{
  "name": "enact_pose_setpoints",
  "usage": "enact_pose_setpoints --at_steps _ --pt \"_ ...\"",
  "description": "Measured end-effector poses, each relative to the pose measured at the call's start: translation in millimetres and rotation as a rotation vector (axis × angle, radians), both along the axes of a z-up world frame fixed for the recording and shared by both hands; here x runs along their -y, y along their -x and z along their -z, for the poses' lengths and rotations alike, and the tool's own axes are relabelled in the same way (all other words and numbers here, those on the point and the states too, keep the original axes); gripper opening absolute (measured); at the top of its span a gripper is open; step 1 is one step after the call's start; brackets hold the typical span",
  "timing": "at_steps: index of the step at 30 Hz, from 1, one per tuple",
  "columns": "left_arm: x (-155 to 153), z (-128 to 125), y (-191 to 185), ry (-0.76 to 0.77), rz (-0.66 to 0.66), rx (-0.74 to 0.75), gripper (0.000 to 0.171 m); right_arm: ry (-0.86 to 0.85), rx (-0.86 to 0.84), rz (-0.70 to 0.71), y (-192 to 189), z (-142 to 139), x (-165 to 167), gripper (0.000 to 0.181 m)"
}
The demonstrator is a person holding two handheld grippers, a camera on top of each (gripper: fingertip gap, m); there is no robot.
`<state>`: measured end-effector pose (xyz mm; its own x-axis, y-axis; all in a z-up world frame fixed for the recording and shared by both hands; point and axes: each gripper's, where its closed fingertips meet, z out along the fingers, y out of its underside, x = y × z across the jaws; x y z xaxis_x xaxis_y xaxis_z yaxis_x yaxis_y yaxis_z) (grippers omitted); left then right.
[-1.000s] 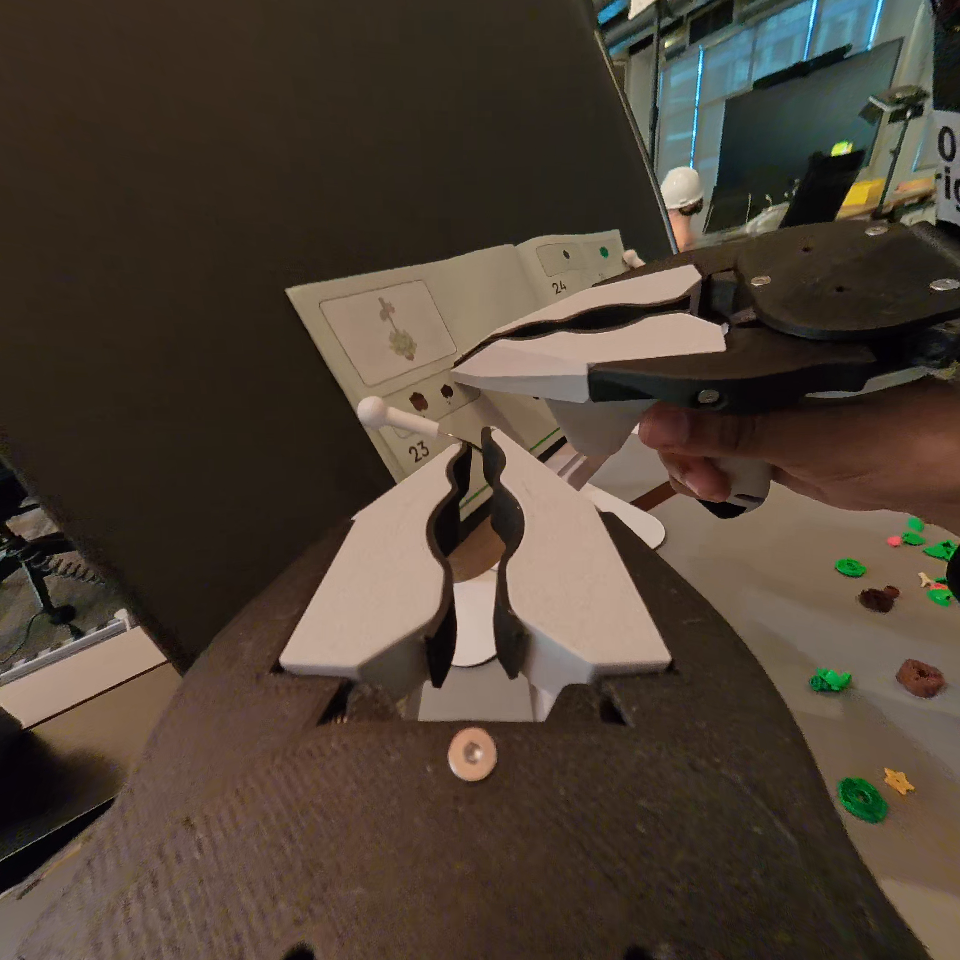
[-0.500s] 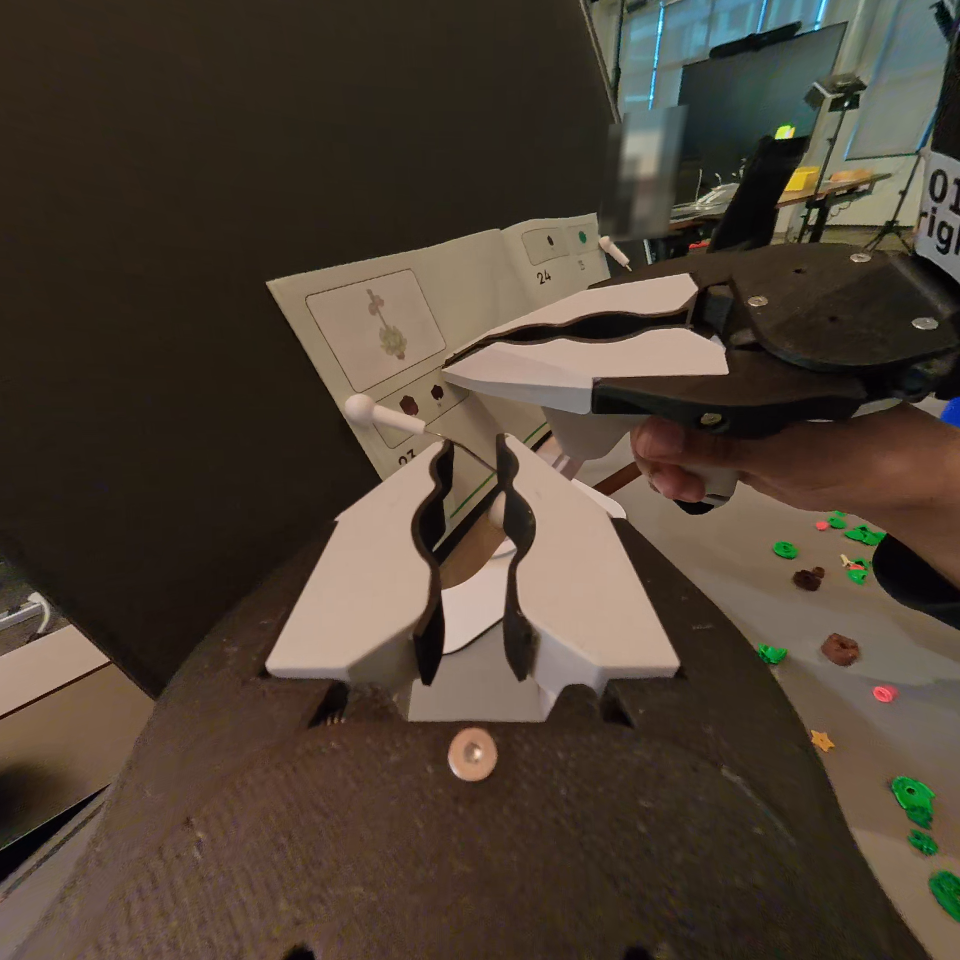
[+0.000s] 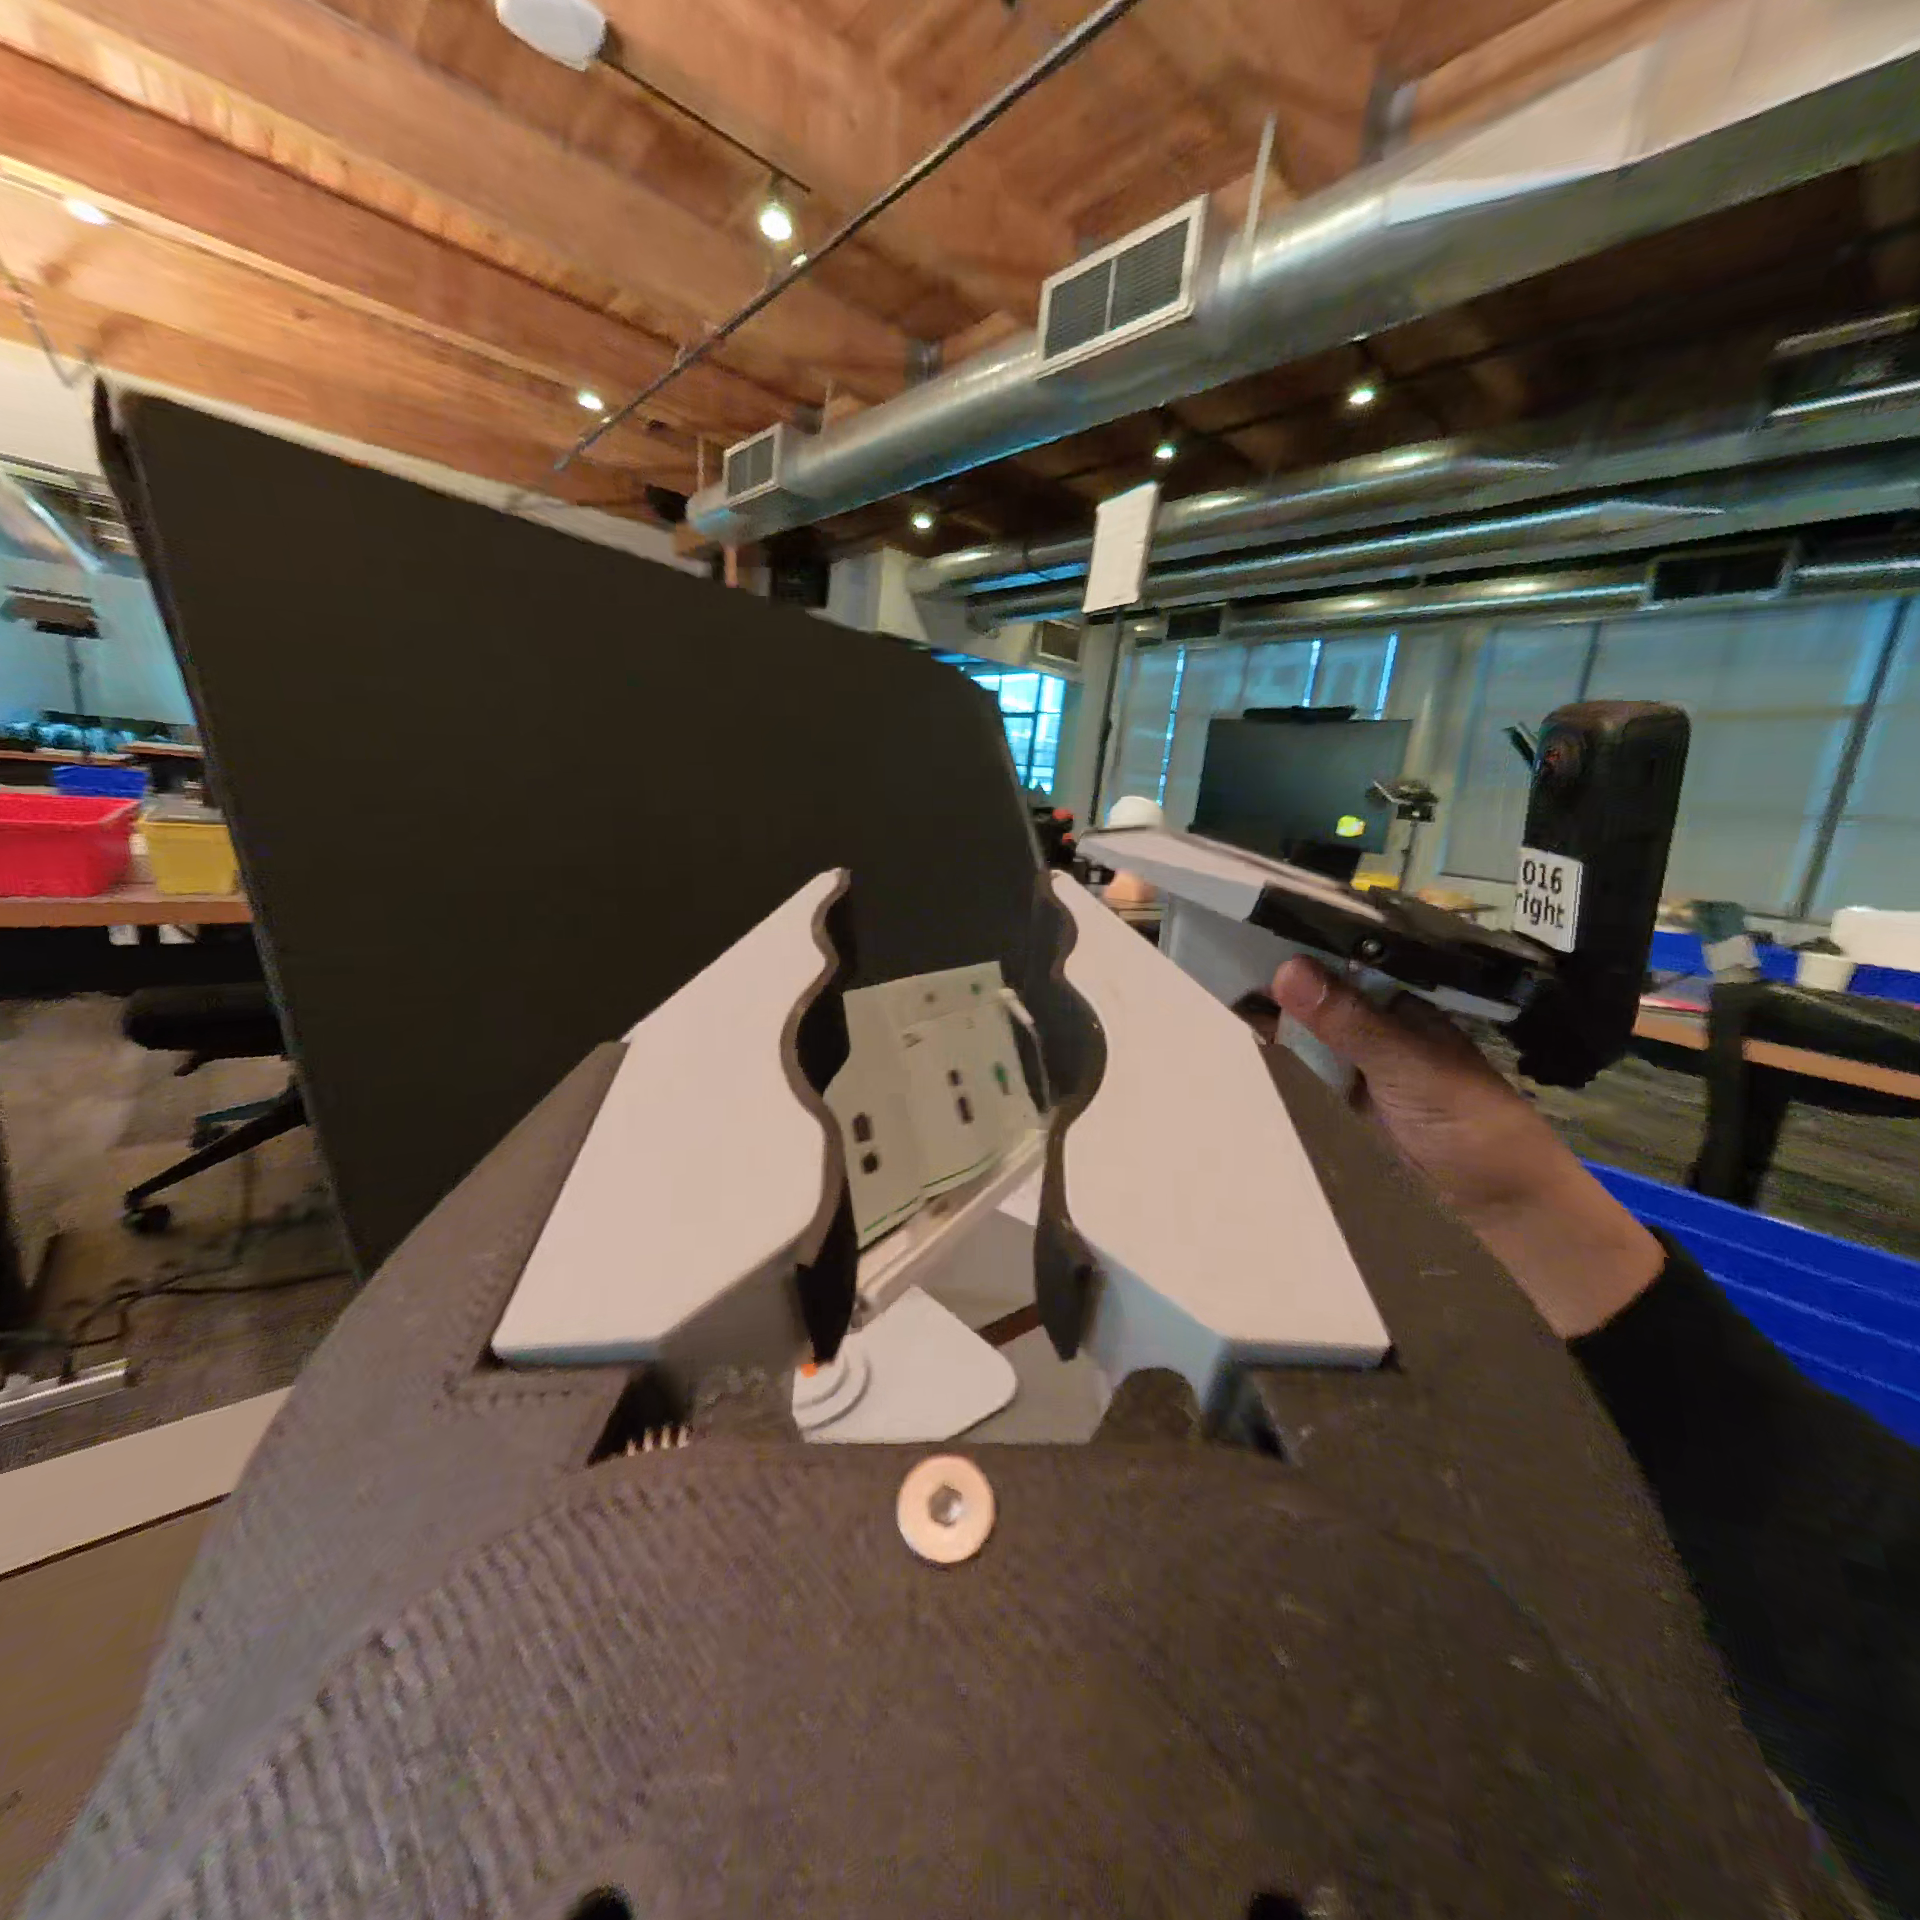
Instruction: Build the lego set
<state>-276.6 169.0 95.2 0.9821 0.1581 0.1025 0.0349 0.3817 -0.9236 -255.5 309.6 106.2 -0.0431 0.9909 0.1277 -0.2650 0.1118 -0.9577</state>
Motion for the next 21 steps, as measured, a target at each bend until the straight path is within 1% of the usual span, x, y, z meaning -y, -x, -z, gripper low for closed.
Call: enact_pose_setpoints --at_steps 1,3,4,6,7,9,12,13,15,17,18,21 --pt "7 -3 -10 0.014 0.011 -0.011 0.033 0.024 -0.038 -0.023 -17 -12 5 0.006" --pt "17 4 -27 0.074 0.005 -0.053 0.037 0.056 -0.092 -0.056 -49 -29 16 0.004" --pt "22 13 -33 0.113 -0.005 -0.084 0.040 0.070 -0.102 -0.065 -61 -32 20 0.003" --pt "29 40 -39 0.207 -0.048 -0.138 0.041 0.090 -0.081 -0.087 -78 -26 30 0.000" --pt "31 57 -40 0.262 -0.065 -0.140 0.045 0.096 -0.054 -0.101 -83 -17 36 0.000" --pt "33 93 -46 0.358 -0.057 -0.095 0.053 0.092 0.035 -0.115 -86 14 48 0.000" --pt "28 137 -68 0.406 0.063 0.002 0.064 0.056 0.198 -0.116 -87 78 65 0.003" --pt "26 147 -76 0.404 0.114 0.022 0.071 0.042 0.219 -0.128 -91 94 73 0.006" --pt "21 165 -84 0.431 0.182 0.075 0.085 0.004 0.243 -0.165 -101 121 90 0.026" --pt "18 178 -89 0.476 0.228 0.107 0.097 -0.006 0.281 -0.181 -113 144 98 0.035" --pt "17 183 -91 0.489 0.239 0.110 0.099 0.007 0.289 -0.176 -120 154 98 0.039" --pt "19 195 -95 0.507 0.240 0.097 0.097 0.038 0.270 -0.183 -139 175 95 0.039"
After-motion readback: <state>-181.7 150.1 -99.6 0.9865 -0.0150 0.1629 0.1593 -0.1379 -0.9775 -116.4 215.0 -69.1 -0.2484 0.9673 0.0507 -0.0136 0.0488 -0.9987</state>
